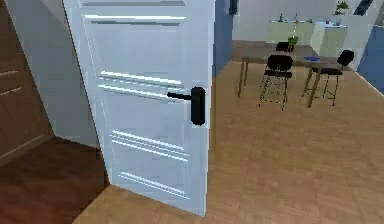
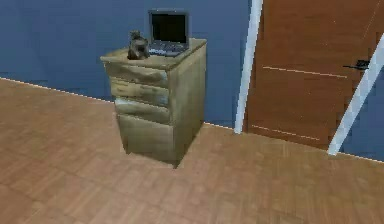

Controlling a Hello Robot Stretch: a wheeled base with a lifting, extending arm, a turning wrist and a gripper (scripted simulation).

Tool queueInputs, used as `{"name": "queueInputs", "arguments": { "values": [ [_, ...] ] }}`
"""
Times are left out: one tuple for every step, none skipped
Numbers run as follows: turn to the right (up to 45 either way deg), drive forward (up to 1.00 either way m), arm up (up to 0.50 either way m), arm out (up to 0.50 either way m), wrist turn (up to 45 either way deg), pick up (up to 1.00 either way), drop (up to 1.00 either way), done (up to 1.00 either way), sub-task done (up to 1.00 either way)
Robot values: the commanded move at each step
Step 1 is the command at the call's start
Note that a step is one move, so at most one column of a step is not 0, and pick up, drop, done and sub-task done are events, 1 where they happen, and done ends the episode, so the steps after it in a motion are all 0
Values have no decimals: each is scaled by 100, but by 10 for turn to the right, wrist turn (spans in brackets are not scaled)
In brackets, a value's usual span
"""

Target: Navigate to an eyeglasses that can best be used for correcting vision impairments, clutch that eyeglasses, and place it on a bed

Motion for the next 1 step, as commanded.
{"name": "queueInputs", "arguments": {
  "values": [
    [-450,0,0,0,0,0,0,0,0]
  ]
}}
